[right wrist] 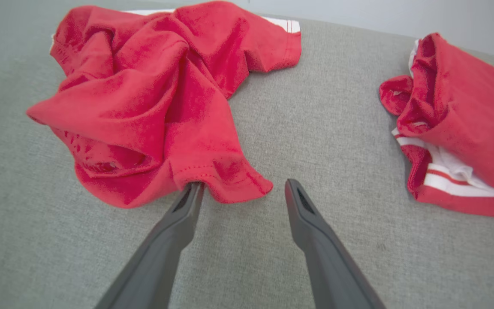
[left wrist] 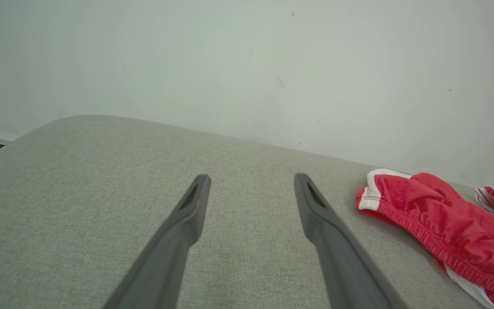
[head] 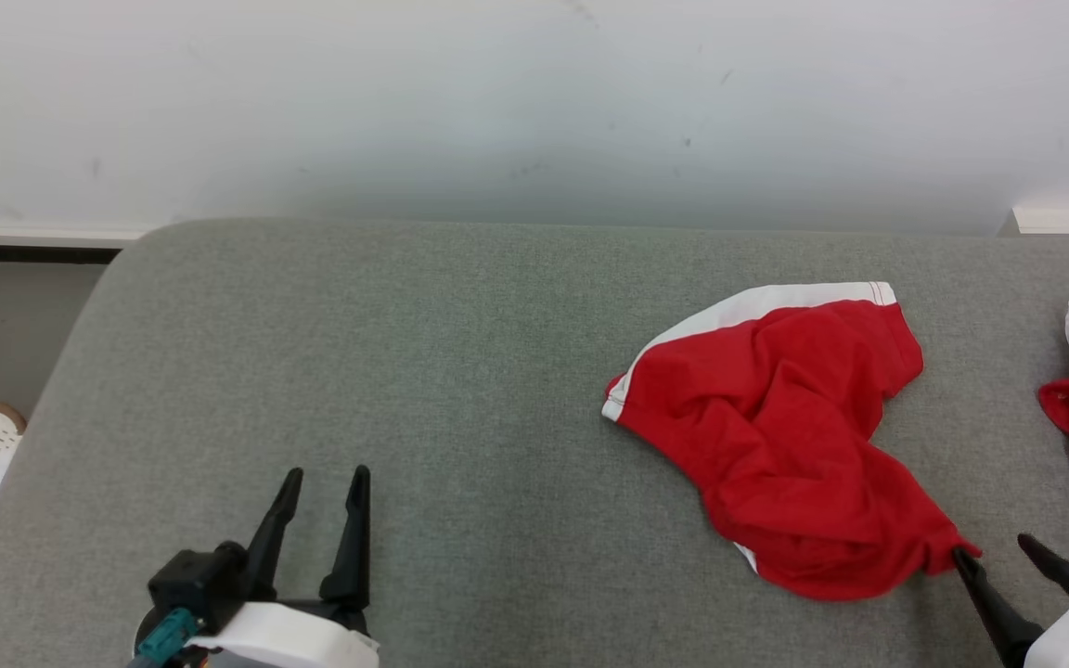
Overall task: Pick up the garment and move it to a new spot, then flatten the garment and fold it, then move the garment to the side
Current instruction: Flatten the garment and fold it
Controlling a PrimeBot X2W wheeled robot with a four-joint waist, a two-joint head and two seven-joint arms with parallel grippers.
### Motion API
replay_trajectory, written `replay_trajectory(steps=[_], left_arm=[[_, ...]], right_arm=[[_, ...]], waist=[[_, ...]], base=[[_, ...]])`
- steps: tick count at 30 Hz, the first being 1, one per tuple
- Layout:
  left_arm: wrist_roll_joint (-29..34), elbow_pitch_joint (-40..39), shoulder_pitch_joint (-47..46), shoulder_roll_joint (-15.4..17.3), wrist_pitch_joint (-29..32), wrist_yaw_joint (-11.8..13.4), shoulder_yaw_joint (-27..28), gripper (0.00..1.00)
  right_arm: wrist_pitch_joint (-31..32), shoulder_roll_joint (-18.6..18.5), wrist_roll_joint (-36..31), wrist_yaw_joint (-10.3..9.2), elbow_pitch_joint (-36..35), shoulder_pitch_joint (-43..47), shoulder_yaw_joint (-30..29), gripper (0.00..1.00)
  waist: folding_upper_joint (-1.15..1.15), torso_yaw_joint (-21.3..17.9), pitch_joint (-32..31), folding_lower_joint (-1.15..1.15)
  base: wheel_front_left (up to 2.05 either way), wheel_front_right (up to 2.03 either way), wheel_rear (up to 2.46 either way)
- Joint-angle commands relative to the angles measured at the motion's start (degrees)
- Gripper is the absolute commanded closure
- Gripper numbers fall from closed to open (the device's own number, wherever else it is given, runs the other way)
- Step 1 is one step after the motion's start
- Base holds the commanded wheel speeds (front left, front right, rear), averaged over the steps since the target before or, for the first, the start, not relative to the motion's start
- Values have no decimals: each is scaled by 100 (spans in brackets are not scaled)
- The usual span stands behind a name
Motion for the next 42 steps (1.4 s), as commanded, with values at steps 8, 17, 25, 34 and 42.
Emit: replay_trajectory(steps=[8,17,25,34,42], left_arm=[[-53,39,-32,24,2,-26,-20,0],[-92,48,-72,25,2,-30,-17,0],[-177,37,-88,25,2,-26,-46,0],[-224,29,-119,24,2,-27,-32,0],[-195,49,-152,25,2,-27,-17,0]], right_arm=[[-140,154,-54,-15,-762,87,484,0],[133,42,73,-15,-702,-154,1580,0],[147,218,-421,-15,152,-724,1845,0],[20,388,-1083,-15,787,-1051,1651,0],[25,577,-1259,-15,1358,-1113,1553,66]], waist=[[0,118,-71,0],[0,287,-61,0],[0,474,2,0],[0,631,100,0],[0,679,136,0]], base=[[0,0,0],[0,0,0],[0,0,0],[0,0,0],[0,0,0]])
